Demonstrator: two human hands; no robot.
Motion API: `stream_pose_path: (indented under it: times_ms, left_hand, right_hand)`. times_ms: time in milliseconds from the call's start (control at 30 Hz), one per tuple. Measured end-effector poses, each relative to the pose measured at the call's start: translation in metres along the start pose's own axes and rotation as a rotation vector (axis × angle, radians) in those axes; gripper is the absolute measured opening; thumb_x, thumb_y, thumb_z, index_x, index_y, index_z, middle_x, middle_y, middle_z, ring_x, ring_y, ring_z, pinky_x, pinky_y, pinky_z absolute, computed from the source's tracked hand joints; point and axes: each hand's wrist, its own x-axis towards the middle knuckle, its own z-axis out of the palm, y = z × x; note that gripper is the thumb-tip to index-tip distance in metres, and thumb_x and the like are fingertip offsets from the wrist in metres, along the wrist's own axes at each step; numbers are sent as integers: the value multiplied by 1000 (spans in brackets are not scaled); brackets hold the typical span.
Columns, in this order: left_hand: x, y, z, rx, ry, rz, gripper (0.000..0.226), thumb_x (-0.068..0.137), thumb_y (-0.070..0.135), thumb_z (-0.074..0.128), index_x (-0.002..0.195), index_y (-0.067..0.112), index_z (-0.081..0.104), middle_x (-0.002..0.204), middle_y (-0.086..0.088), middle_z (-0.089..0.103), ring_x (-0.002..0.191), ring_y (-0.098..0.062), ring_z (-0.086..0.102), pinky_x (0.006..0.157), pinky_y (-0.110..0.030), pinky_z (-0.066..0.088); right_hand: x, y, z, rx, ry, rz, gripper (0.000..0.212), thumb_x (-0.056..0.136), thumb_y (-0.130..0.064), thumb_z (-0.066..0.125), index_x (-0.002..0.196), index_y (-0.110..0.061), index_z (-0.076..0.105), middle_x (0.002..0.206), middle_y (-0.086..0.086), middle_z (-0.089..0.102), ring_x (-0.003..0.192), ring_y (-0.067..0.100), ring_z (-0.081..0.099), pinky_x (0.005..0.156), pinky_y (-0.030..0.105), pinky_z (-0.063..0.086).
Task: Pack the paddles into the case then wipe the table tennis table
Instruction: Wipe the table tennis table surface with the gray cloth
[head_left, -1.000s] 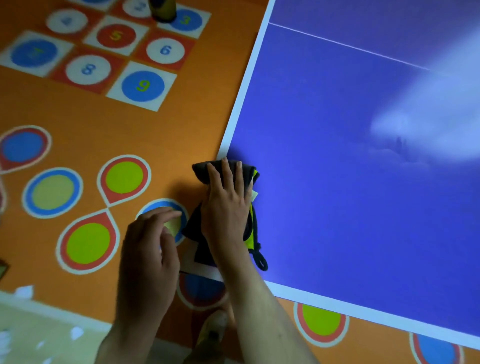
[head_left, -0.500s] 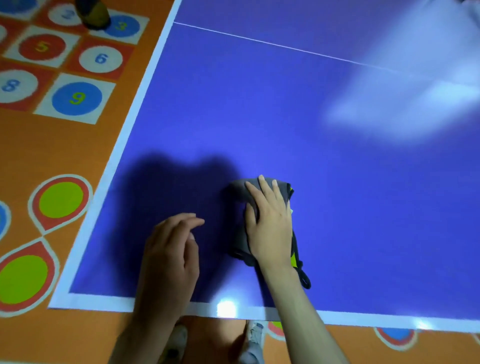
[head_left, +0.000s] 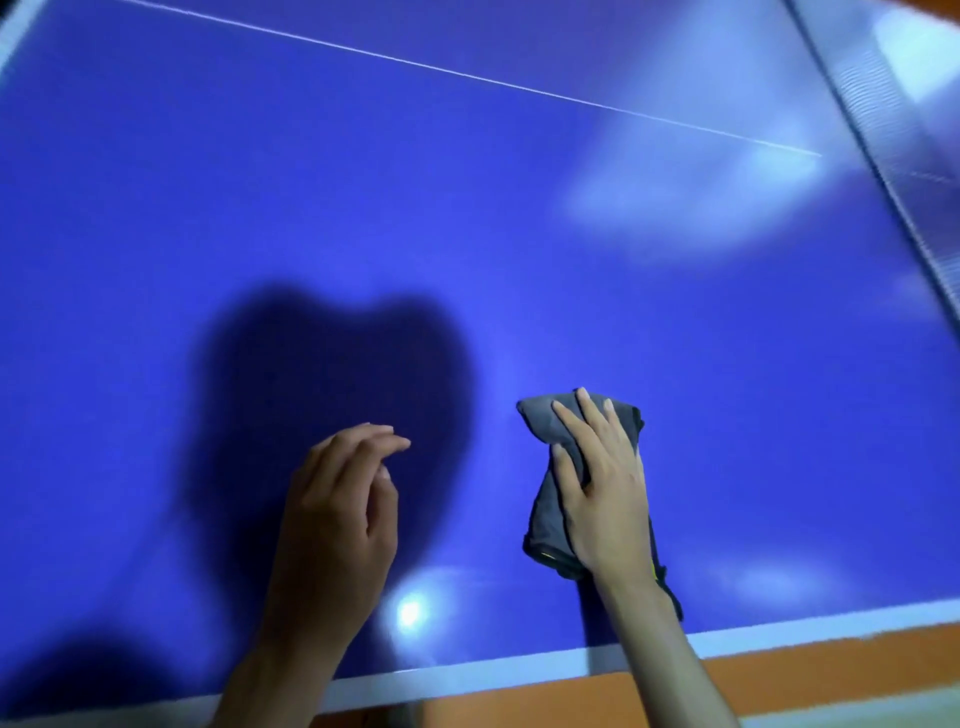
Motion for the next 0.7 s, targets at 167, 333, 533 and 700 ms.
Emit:
stream_pose_path:
  times_ms: [167, 333, 533, 700]
  left_hand:
    - [9, 24, 25, 8, -30, 26, 31, 95, 6, 48, 114, 11, 71, 121, -3, 67, 119, -23, 60, 103, -41, 48]
    - [17, 30, 31, 20, -25, 43, 31, 96, 10, 46, 114, 13, 71, 122, -1, 67, 120, -23, 59, 105, -39, 46]
    - [19, 23, 17, 28, 6, 44, 31, 98, 13, 44, 115, 13, 70, 122, 0, 66, 123, -21, 58, 106, -38, 46]
    - [19, -9, -13, 39, 50, -28, 30, 97, 12, 47, 116, 14, 70, 123, 1, 66, 123, -19, 57, 106, -35, 45]
  right_hand:
    - [-2, 44, -31, -10, 31, 37, 40, 106, -25, 55, 144, -36, 55, 163, -22, 33, 157, 6, 18, 119, 57, 33]
    - [16, 51, -32, -29, 22, 13, 40, 105, -24, 56, 142, -40, 54, 162, -23, 34, 156, 6, 18, 116, 63, 34]
    - [74, 34, -21, -27, 63, 69, 40, 104, -20, 53, 141, -37, 56, 162, -20, 36, 157, 11, 19, 119, 65, 25]
    - [70, -21, 20, -45, 68, 34, 41, 105, -17, 51, 142, -31, 58, 163, -16, 37, 157, 15, 20, 119, 54, 23]
